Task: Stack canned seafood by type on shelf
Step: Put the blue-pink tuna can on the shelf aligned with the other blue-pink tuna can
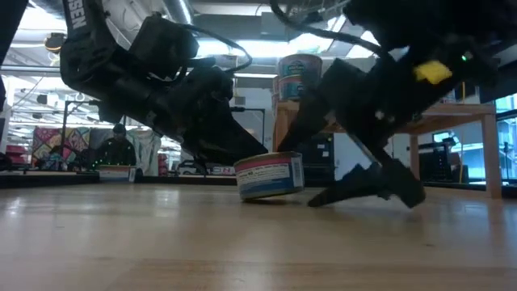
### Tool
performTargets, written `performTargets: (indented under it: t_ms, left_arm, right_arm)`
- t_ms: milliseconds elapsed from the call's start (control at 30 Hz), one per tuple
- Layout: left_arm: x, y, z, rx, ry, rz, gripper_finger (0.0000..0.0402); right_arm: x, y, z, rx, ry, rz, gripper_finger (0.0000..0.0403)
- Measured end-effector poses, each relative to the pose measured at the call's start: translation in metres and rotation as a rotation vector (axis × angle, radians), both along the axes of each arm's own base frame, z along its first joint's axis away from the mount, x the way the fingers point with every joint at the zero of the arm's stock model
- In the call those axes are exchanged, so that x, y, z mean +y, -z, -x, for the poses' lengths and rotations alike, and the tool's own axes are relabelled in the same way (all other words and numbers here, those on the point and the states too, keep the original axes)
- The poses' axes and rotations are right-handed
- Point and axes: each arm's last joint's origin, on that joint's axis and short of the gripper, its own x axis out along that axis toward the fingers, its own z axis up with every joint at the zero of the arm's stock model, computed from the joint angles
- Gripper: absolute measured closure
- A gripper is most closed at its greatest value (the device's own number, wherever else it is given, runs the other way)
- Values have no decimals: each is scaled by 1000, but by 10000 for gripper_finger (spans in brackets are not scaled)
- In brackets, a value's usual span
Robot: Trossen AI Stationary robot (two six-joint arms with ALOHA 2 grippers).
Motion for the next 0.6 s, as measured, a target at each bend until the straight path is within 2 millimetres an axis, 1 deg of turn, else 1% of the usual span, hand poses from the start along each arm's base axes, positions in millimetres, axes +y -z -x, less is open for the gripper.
performTargets:
  t_ms: [67,167,267,400,467,533,600]
  left_arm:
    - [0,0,0,0,-1,1,240]
    - [0,0,0,-1,-1,1,240]
    - [0,0,0,-3,-2,2,240]
    - [0,0,0,-5,-1,1,240]
    - [0,0,0,-6,-1,1,240]
    - [0,0,0,-7,-1,0,240]
    - [0,0,0,-8,-3,0,240]
  right_arm:
    - [0,5,-3,-15,10,73,29]
    - [-2,7,-6,-29,10,123,29]
    - [-9,7,-10,-30,14,119,29]
    - [-25,8,-14,-16,38,102,29]
    - [-30,8,-16,-11,38,97,29]
    - [-33,9,-17,-6,34,86,36]
    - [-33,9,-17,-5,28,82,57]
